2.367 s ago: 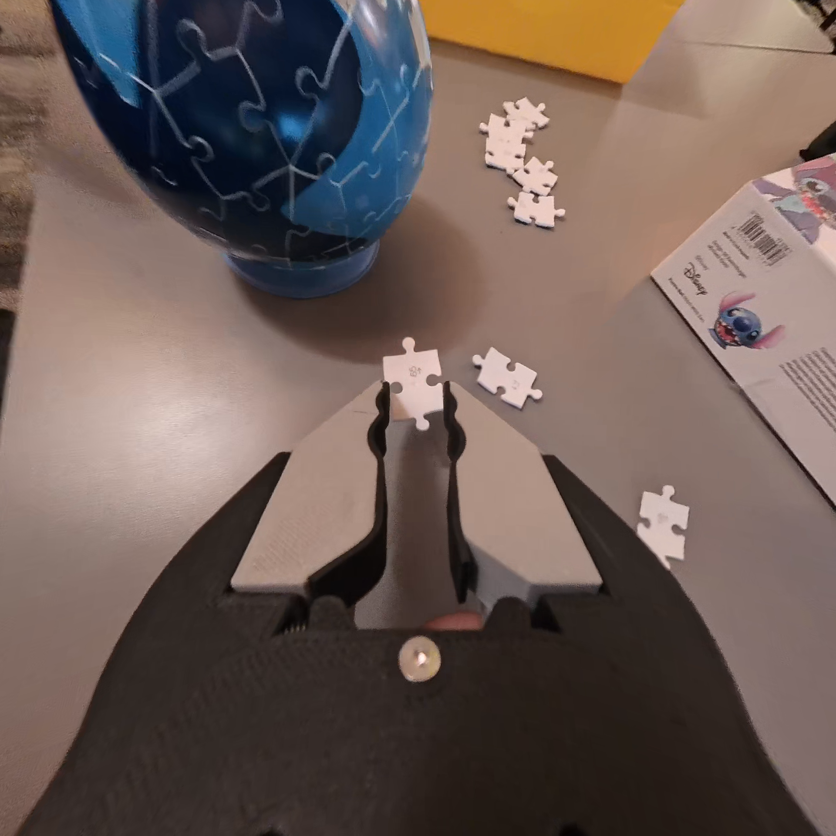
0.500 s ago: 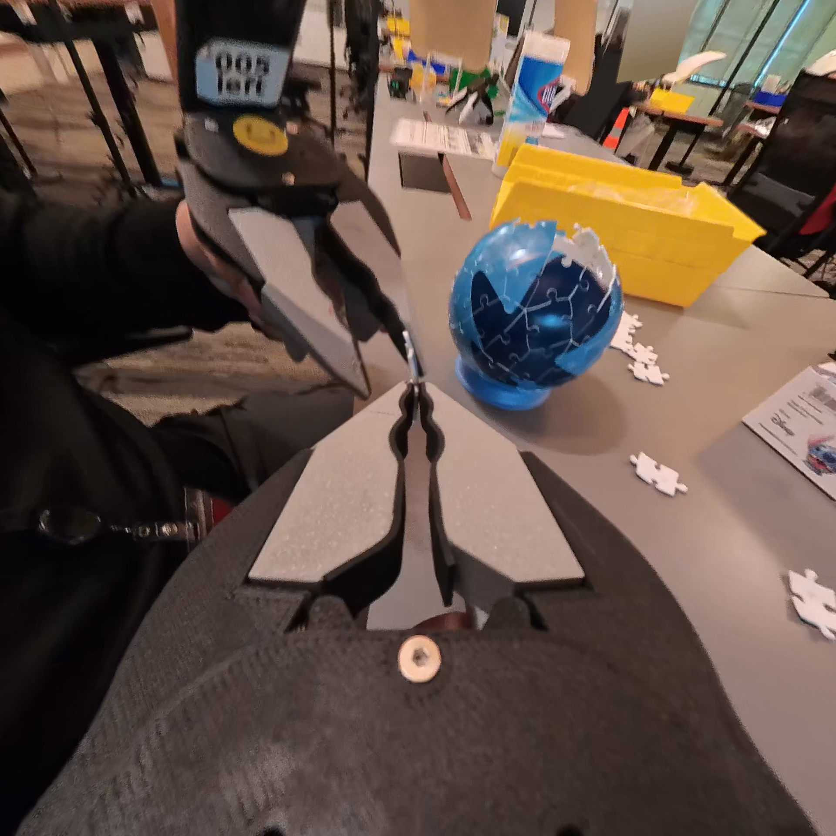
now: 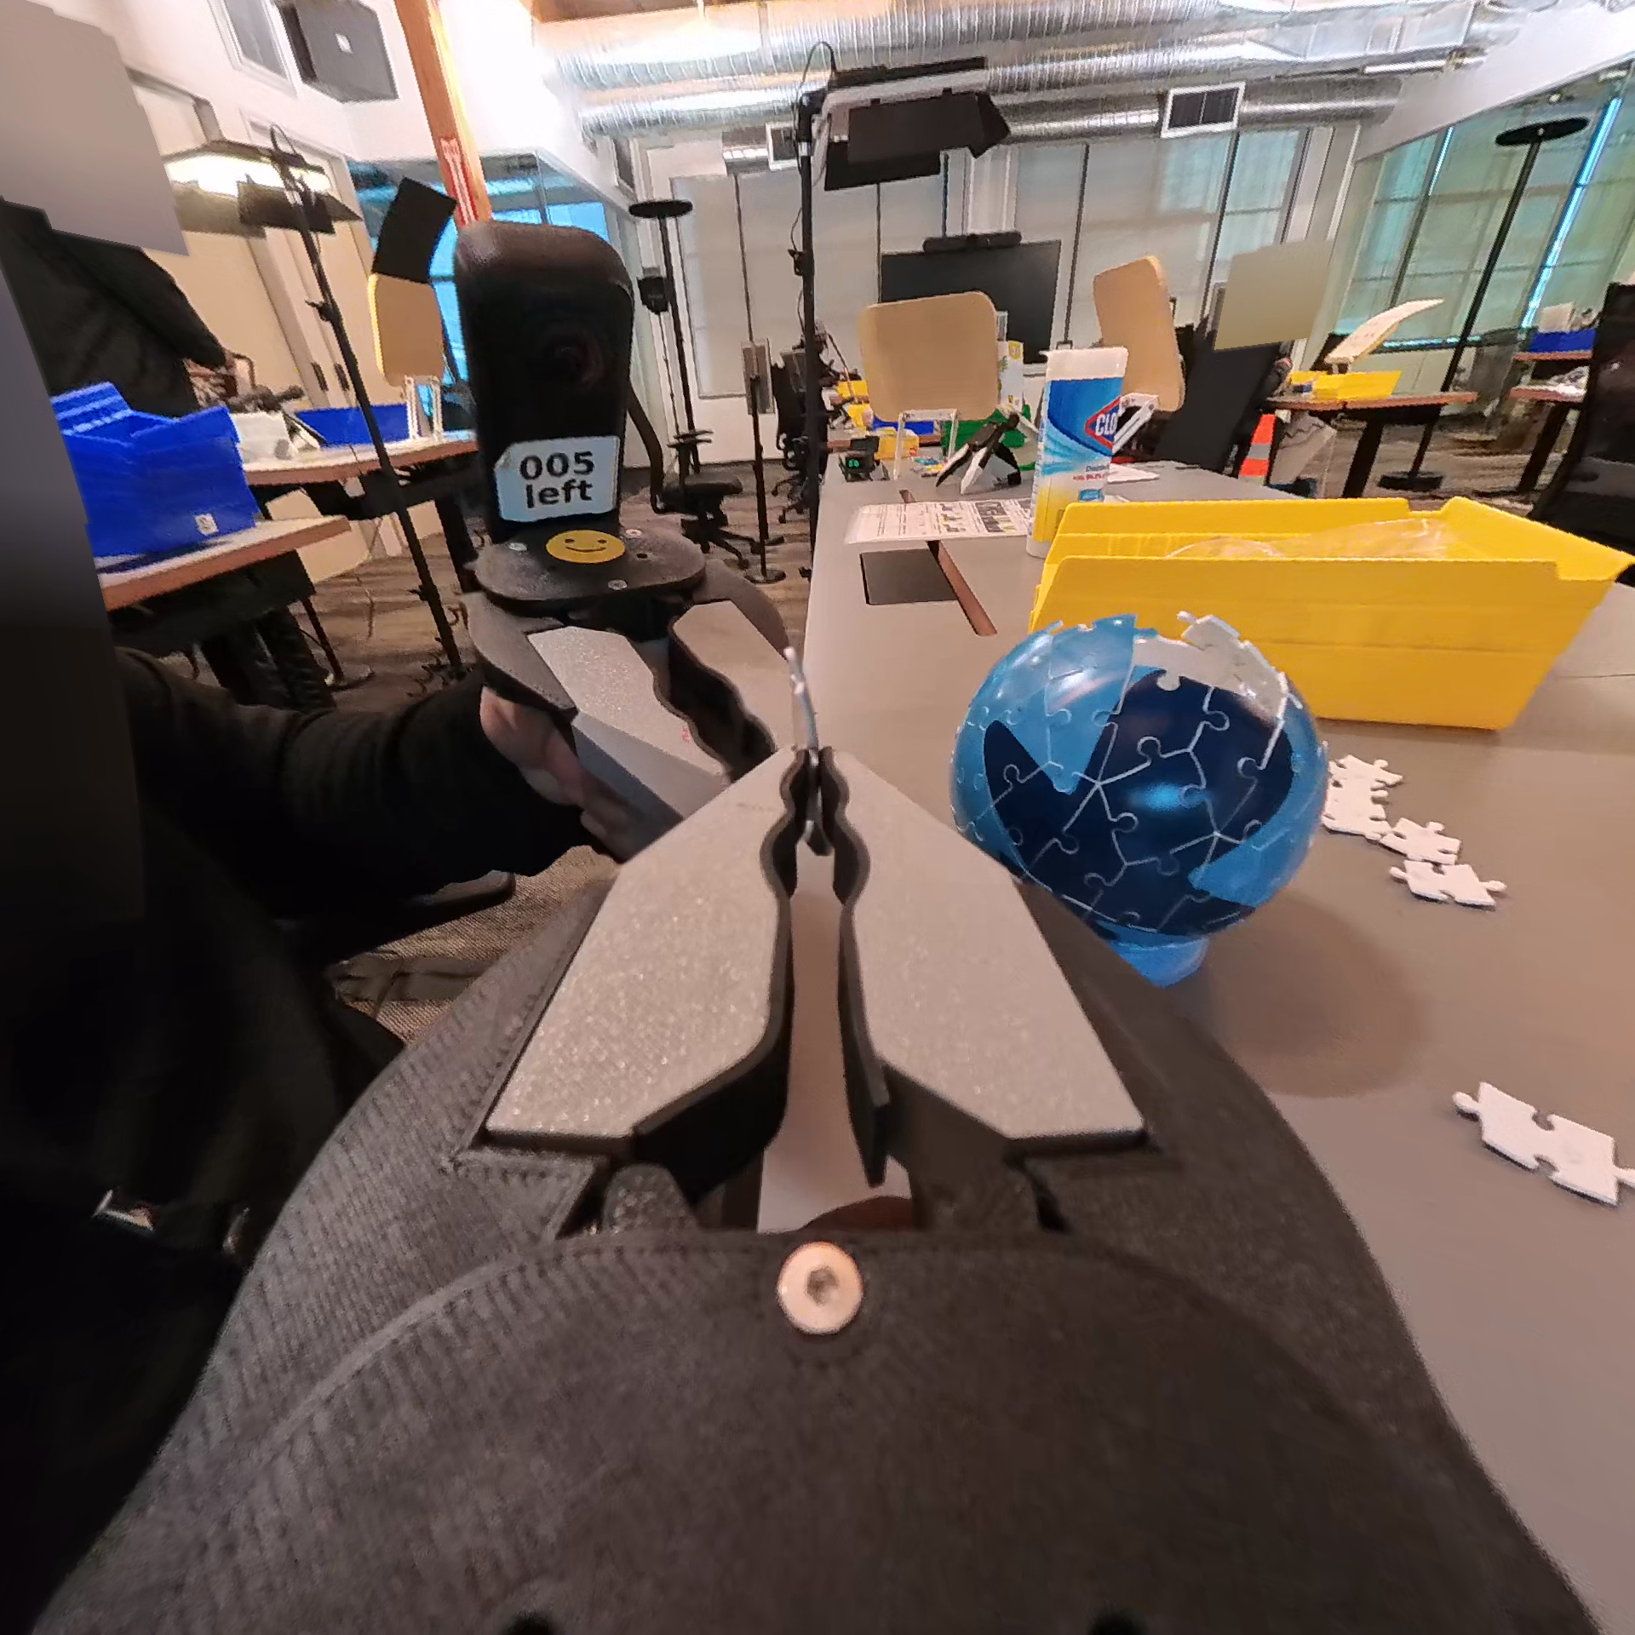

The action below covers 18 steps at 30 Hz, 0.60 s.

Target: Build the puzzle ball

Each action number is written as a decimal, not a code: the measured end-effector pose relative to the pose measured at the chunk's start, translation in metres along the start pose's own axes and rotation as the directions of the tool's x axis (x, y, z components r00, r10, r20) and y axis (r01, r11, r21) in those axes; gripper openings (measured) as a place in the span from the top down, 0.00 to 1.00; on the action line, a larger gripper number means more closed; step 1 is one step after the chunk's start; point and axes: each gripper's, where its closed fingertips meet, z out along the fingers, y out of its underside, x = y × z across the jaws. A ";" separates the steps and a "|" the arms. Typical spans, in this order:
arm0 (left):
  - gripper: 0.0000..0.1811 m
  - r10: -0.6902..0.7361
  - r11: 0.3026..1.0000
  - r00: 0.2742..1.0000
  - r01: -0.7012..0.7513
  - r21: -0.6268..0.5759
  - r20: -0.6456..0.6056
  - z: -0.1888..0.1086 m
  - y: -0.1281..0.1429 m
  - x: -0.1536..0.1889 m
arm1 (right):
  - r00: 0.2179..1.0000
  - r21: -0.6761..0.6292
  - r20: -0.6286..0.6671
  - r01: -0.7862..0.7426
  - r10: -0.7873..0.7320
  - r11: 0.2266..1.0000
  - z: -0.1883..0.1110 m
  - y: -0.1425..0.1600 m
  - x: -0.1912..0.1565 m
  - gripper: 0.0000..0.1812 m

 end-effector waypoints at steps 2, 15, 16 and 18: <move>0.97 -0.025 1.000 0.999 0.026 0.013 -0.027 -0.001 -0.001 0.002 | 1.000 0.017 0.016 -0.019 0.019 1.000 -0.001 -0.001 -0.001 1.00; 0.90 -0.069 0.998 0.997 0.069 -0.006 -0.046 0.011 0.003 0.005 | 0.982 0.093 0.066 -0.180 0.174 0.979 -0.013 -0.001 -0.003 1.00; 0.89 -0.063 0.998 0.997 0.063 0.000 -0.053 0.011 0.002 0.007 | 0.982 0.092 0.068 -0.184 0.178 0.979 -0.012 0.000 -0.003 1.00; 0.90 -0.053 0.998 0.998 0.053 0.014 -0.044 0.008 -0.001 0.007 | 0.983 0.079 0.069 -0.177 0.172 0.981 -0.010 0.002 -0.005 1.00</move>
